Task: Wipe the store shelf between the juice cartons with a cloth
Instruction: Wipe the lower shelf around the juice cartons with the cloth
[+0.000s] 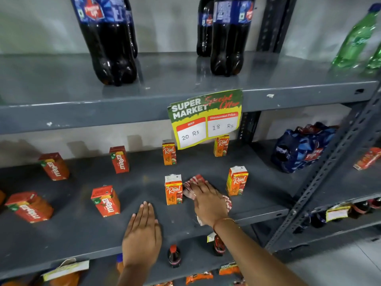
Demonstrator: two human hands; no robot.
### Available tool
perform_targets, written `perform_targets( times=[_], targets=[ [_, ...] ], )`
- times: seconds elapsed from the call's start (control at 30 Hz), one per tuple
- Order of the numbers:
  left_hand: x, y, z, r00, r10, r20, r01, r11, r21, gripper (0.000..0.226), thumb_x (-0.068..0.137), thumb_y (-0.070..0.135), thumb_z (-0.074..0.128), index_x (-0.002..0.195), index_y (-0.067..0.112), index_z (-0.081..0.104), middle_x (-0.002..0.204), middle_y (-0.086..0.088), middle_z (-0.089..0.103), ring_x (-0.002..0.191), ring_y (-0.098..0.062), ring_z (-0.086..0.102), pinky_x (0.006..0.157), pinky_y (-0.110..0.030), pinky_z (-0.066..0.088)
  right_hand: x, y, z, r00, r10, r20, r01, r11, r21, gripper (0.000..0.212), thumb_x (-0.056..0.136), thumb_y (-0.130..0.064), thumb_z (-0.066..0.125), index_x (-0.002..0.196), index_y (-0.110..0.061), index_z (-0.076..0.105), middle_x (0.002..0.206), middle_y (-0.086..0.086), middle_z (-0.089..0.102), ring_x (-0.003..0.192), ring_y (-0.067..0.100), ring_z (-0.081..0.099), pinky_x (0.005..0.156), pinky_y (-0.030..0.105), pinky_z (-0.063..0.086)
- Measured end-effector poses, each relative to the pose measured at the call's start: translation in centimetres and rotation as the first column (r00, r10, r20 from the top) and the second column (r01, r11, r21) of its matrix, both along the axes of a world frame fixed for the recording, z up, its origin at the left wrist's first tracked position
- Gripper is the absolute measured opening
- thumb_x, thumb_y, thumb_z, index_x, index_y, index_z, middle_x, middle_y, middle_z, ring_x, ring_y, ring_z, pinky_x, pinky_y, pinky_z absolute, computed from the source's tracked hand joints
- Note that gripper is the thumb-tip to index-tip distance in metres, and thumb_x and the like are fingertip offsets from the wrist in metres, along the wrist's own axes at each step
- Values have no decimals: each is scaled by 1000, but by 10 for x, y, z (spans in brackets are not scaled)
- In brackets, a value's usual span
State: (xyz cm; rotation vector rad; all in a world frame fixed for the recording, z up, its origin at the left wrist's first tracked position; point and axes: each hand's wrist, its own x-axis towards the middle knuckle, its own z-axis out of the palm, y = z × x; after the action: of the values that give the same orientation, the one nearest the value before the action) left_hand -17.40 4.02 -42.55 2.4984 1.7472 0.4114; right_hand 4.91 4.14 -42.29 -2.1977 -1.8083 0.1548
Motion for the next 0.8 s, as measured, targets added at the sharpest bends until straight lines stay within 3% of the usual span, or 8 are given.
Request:
perform_targets(
  times=[0.2, 0.3, 0.4, 0.5, 0.63, 0.8],
  targets=[
    [-1, -1, 2, 1000, -10, -1, 10, 1000, -4, 65, 90, 35, 15, 136, -1, 44, 143, -14, 47, 133, -24, 43, 113, -38, 28, -9, -50, 6, 999, 41, 20, -40, 999, -23, 66, 92, -19, 50, 152, -33, 23, 161, -6, 23, 147, 22, 22, 117, 41, 31],
    [-1, -1, 2, 1000, -14, -8, 14, 1000, -8, 68, 89, 37, 11, 137, -1, 40, 145, -14, 44, 135, -23, 41, 114, -38, 27, -15, -82, 12, 996, 60, 63, -57, 997, -49, 71, 86, -10, 53, 149, -33, 28, 158, -5, 30, 142, 25, 33, 103, 43, 47],
    [-1, -1, 2, 1000, -24, 2, 24, 1000, -19, 68, 88, 37, 12, 136, -2, 42, 143, -15, 46, 133, -25, 43, 113, -40, 29, -14, -110, 18, 986, 138, 97, -131, 988, -78, 73, 79, -7, 52, 142, -38, 34, 152, -11, 38, 128, 26, 50, 92, 43, 53],
    [0, 0, 3, 1000, -25, 0, 25, 999, -24, 68, 88, 36, 12, 135, -2, 42, 143, -15, 47, 134, -25, 43, 113, -40, 28, -2, -116, 35, 995, 94, -25, -95, 995, -43, 71, 84, -9, 48, 139, -50, 28, 145, -21, 44, 113, 20, 62, 91, 41, 56],
    [-1, 0, 2, 999, -36, -9, 35, 999, -9, 69, 88, 37, 9, 138, -2, 39, 146, -15, 43, 136, -24, 39, 115, -38, 25, 7, -88, 50, 998, 44, 49, -44, 999, 0, 67, 88, -6, 49, 142, -43, 33, 150, -18, 38, 129, 20, 48, 92, 44, 56],
    [0, 1, 0, 999, -41, 2, 41, 999, -13, 64, 89, 32, 18, 131, -5, 47, 138, -20, 51, 129, -29, 48, 109, -43, 33, 2, -67, 45, 983, 86, 163, -52, 977, -206, 60, 86, -9, 54, 142, -24, 39, 147, 0, 43, 132, 29, 38, 88, 47, 52]
  ],
)
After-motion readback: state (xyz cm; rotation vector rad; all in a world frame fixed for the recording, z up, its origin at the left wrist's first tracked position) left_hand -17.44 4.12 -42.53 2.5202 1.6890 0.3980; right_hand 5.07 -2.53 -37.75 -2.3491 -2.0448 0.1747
